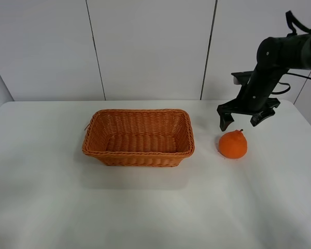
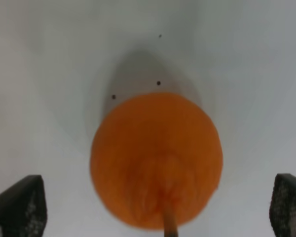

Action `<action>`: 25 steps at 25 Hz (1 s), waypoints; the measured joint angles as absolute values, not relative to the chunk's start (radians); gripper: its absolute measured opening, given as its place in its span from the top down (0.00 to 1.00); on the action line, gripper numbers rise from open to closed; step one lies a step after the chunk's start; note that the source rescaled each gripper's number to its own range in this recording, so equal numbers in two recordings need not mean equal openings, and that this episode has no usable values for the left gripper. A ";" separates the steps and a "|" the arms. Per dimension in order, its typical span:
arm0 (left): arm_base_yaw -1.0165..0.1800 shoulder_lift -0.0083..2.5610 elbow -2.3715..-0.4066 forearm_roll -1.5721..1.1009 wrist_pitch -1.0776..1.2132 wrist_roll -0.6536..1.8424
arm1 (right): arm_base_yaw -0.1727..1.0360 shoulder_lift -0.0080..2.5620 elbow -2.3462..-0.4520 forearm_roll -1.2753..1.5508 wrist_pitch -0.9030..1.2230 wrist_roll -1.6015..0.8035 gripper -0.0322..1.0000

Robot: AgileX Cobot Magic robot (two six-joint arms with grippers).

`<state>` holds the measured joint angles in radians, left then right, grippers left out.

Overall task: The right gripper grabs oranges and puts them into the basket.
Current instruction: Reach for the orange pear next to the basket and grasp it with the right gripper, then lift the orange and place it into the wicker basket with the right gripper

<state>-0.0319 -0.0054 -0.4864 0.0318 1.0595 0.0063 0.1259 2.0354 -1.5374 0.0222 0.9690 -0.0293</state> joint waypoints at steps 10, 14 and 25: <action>-0.032 -0.005 -0.486 0.032 1.060 0.006 | 0.124 2.178 -1.537 0.018 0.949 -0.016 0.00; -0.032 -0.005 -0.486 0.032 1.060 0.006 | 0.124 2.199 -1.537 0.018 0.942 -0.016 0.00; -0.032 -0.005 -0.486 0.032 1.060 0.006 | 0.124 2.184 -1.539 0.012 0.931 -0.016 0.97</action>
